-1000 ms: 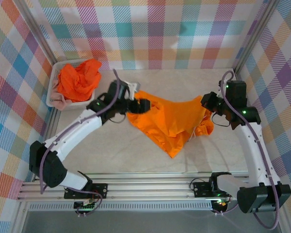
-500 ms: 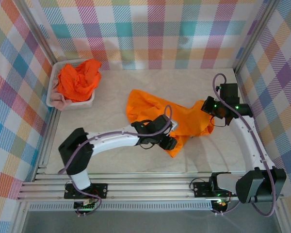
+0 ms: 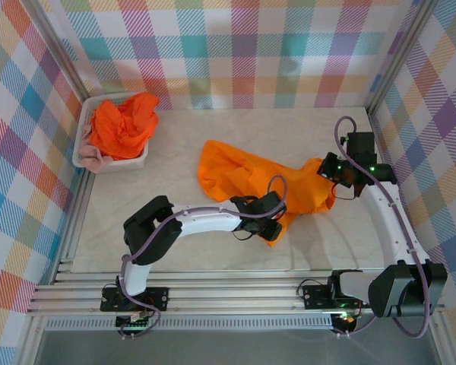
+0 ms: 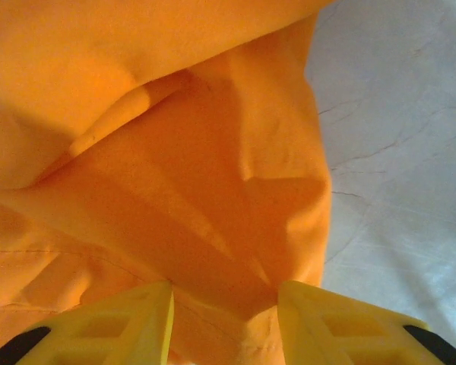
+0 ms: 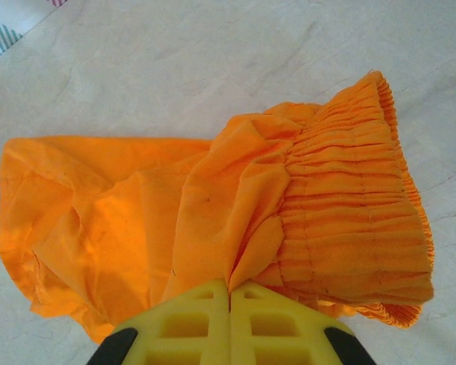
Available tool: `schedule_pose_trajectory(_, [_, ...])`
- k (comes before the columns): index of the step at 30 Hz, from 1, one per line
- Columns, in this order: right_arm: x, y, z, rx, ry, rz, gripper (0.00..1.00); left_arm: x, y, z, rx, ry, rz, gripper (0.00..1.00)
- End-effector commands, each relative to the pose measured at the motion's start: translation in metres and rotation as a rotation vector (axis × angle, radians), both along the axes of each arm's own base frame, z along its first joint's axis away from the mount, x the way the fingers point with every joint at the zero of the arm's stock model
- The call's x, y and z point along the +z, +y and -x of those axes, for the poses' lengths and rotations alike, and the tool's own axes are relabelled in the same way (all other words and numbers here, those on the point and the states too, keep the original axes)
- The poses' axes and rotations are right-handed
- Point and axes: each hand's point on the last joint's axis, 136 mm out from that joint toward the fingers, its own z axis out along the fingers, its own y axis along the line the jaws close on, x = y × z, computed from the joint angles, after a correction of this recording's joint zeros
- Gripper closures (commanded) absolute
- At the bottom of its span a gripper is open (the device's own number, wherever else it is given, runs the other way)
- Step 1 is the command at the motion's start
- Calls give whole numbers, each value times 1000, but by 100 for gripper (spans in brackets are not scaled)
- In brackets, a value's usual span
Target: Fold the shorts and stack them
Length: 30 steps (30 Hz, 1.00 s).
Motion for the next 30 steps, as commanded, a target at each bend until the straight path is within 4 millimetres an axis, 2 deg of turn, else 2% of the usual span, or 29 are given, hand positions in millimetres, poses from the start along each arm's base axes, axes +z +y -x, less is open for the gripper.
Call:
schedule_pose_trajectory(1, [-2,1,0,19,-12,-5,98,-7,-1,2,20,20,-30,60])
schedule_pose_trajectory(9, [-2,2,0,23,-14,-10,98,-24,-2,5,24,56,-61,67])
schedule_pose_trajectory(12, [-3,1,0,21,-11,-9,98,-27,0,6,35,62,-66,81])
schedule_pose_trajectory(15, [-2,1,0,22,-12,-11,98,-19,2,2,50,39,-63,92])
schedule_pose_trajectory(18, [-1,0,0,20,-14,-9,98,3,3,-4,59,-8,-54,92])
schedule_pose_trajectory(22, [3,-1,0,21,-24,3,98,49,9,-17,68,-93,-26,93])
schedule_pose_trajectory(27, [6,-4,1,19,-33,15,98,107,33,-34,110,-174,28,93])
schedule_pose_trajectory(30, [7,-5,1,20,-37,23,98,140,55,-44,146,-232,55,95])
